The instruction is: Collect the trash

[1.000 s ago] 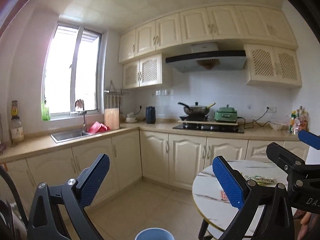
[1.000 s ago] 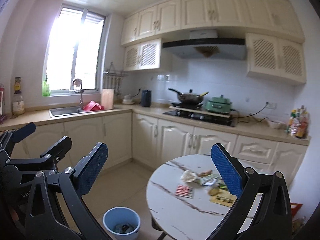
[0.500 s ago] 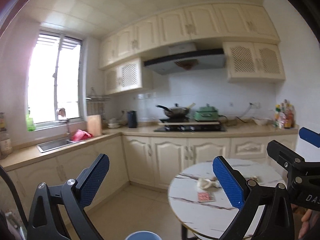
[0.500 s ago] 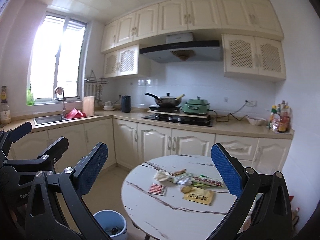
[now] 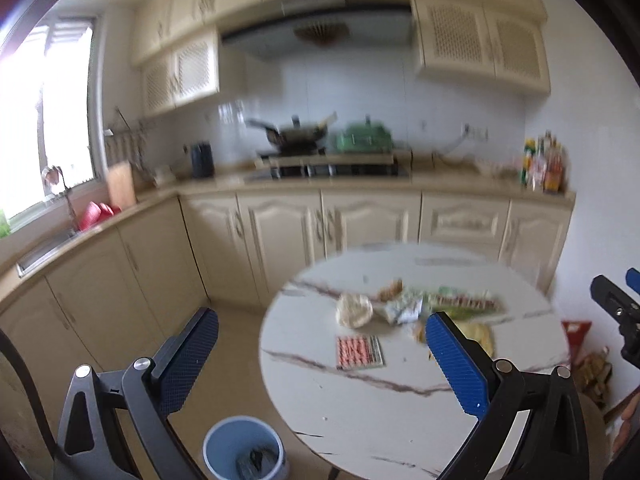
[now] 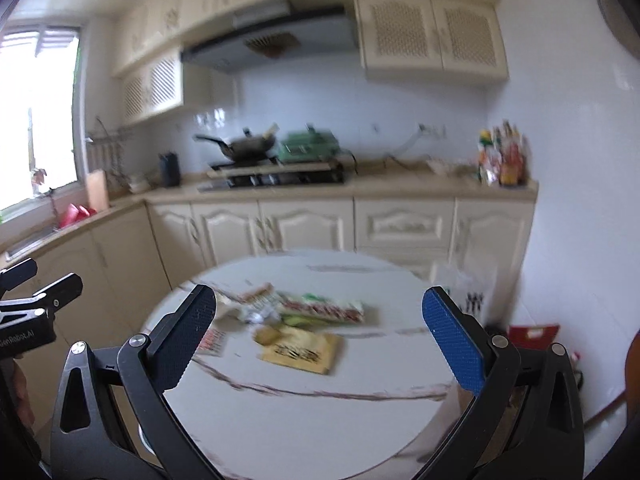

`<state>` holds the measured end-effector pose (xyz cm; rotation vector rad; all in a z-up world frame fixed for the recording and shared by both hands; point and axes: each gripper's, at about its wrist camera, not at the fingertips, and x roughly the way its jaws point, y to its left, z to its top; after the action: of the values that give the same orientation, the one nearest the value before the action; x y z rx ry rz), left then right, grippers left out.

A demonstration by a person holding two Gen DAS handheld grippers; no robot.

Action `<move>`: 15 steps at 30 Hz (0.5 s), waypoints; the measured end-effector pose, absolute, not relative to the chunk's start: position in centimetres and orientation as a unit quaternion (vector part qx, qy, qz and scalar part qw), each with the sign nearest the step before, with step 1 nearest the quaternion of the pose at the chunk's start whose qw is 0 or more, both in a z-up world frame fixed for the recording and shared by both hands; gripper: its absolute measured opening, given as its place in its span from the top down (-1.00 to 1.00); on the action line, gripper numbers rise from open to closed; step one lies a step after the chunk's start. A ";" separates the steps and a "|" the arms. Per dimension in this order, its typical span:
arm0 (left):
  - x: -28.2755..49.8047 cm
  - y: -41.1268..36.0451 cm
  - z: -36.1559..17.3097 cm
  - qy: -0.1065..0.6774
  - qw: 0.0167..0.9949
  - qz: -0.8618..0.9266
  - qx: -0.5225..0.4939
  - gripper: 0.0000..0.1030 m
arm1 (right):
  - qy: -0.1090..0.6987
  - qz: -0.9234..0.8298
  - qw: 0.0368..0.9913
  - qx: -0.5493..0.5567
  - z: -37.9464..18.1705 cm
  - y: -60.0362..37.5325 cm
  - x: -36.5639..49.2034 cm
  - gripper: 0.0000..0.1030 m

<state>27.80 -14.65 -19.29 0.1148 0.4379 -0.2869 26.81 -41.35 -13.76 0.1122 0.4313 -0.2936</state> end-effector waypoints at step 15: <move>49.2 -21.9 -26.2 0.425 0.887 -0.156 0.095 -0.95 | 0.370 -0.158 0.911 0.087 -25.6 -48.5 36.4 -1.00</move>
<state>49.22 -21.93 -26.21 0.1985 0.8830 -0.3242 36.38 -48.47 -25.56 0.1786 0.7628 -0.3256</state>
